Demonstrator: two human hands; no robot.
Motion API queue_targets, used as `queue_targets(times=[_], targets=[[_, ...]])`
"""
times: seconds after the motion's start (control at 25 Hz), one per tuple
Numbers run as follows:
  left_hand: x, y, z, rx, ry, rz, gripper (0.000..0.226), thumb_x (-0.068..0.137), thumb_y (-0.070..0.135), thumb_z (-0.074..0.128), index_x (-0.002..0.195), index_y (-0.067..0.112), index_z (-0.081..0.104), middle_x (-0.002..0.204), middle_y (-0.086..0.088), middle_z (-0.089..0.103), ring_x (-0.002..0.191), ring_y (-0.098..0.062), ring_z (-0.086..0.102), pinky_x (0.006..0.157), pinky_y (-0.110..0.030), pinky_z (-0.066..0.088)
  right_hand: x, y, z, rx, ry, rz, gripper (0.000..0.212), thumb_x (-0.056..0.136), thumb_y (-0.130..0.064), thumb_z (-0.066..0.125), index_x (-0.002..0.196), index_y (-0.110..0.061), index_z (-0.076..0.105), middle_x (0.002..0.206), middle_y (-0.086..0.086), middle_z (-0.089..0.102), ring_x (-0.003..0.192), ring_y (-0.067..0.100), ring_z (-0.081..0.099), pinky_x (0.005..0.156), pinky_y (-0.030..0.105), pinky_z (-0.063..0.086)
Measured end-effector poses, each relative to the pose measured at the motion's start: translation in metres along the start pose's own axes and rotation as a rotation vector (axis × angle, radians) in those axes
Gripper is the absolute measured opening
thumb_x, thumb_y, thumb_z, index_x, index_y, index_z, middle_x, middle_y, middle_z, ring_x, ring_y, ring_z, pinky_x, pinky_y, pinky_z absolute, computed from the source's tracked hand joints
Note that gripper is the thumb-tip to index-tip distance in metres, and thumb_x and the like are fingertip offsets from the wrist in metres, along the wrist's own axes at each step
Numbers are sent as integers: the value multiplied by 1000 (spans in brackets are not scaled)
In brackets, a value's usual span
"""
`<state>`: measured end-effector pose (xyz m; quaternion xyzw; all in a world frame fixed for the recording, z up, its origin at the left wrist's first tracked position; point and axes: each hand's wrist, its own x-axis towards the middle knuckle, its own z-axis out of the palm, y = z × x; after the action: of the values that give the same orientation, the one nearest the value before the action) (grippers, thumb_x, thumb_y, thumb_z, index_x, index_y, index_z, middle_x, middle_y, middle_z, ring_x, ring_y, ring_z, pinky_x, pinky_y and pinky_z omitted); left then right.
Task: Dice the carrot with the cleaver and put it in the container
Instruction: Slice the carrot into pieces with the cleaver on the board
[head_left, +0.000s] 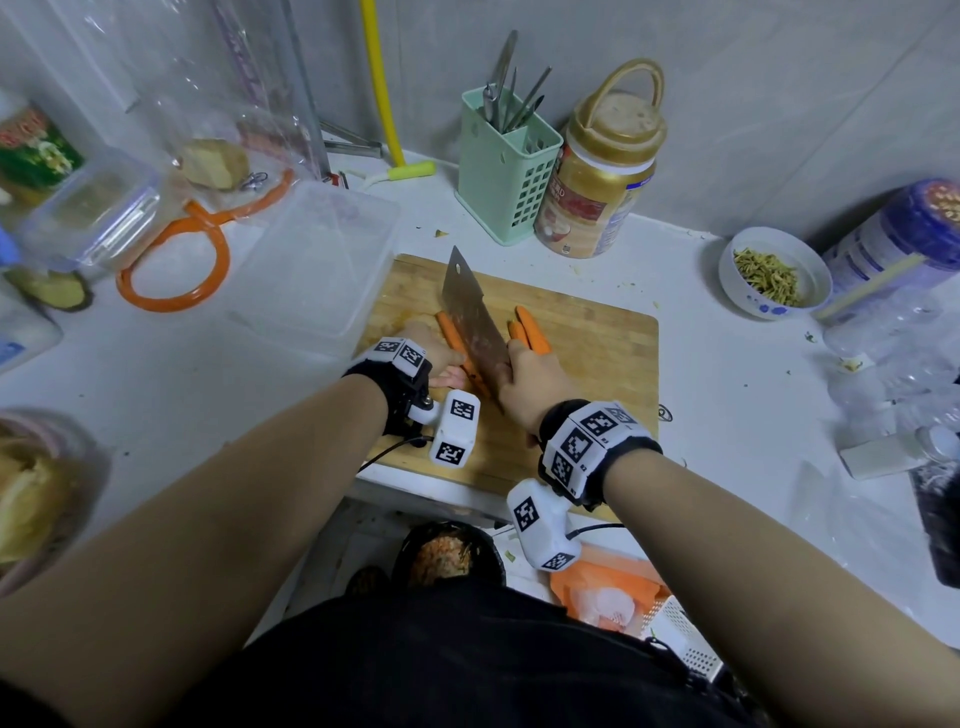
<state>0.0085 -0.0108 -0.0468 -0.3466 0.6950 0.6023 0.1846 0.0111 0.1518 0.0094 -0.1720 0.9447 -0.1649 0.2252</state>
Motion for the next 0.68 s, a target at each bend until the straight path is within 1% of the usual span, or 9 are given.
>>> queue_targets(times=[0.16, 0.24, 0.32, 0.36, 0.44, 0.52, 0.6, 0.64, 0.68], targets=[[3, 2, 1, 8, -15, -5, 19, 90, 3, 66, 102, -10, 60, 84, -23, 70, 68, -24, 72, 50, -24, 57, 1, -2, -3, 19, -8, 18, 24, 101, -28, 37, 117, -14, 48, 124, 18, 56, 79, 31, 60, 72, 44, 56], [5, 2, 1, 0, -16, -11, 18, 90, 3, 66, 101, -10, 61, 84, -23, 70, 66, -23, 72, 53, -26, 58, 2, -3, -2, 22, -5, 13, 24, 101, -28, 37, 116, -14, 49, 128, 17, 54, 78, 30, 59, 70, 42, 56], [7, 1, 1, -5, -14, -14, 17, 89, 5, 68, 99, -9, 63, 86, -23, 71, 69, -26, 73, 69, -35, 62, 2, -2, -1, 26, 1, 5, 24, 101, -27, 38, 116, -12, 50, 136, 15, 49, 82, 31, 61, 67, 39, 55], [9, -1, 0, -3, -13, -11, 18, 87, 6, 70, 96, -8, 64, 86, -23, 72, 74, -29, 73, 79, -41, 60, 3, -2, -1, 35, 1, 8, 25, 101, -27, 38, 117, -12, 50, 131, 16, 52, 82, 31, 61, 68, 40, 55], [16, -5, -2, 23, -29, -9, 21, 81, 11, 75, 91, -6, 66, 84, -22, 73, 80, -33, 73, 86, -46, 58, 5, -1, -2, 71, 9, 22, 27, 100, -25, 38, 121, -12, 50, 122, 19, 56, 84, 33, 63, 71, 45, 57], [21, -7, -2, 52, -31, 10, 18, 81, 11, 75, 86, -3, 65, 84, -21, 73, 80, -32, 73, 84, -43, 59, 7, 0, -4, 90, 34, 33, 27, 100, -24, 38, 122, -12, 48, 121, 22, 55, 85, 37, 63, 71, 48, 57], [17, -3, -1, 73, -13, 12, 15, 83, 9, 73, 85, -3, 64, 81, -21, 73, 78, -33, 73, 82, -43, 59, 8, 1, -8, 94, 37, 42, 26, 101, -23, 37, 122, -10, 46, 100, 18, 58, 70, 33, 60, 69, 47, 57], [15, -1, 0, 75, 1, 9, 16, 83, 9, 73, 83, -4, 63, 75, -20, 72, 74, -33, 73, 79, -44, 60, 8, 2, -9, 88, 38, 41, 27, 101, -22, 37, 123, -9, 46, 92, 15, 57, 66, 32, 58, 67, 46, 57], [13, 1, 1, 89, 18, 25, 18, 83, 10, 73, 79, -4, 63, 67, -18, 71, 66, -31, 72, 68, -39, 60, 7, 3, -10, 77, 41, 38, 30, 101, -22, 37, 127, -9, 45, 90, 14, 56, 66, 32, 58, 67, 45, 57]])
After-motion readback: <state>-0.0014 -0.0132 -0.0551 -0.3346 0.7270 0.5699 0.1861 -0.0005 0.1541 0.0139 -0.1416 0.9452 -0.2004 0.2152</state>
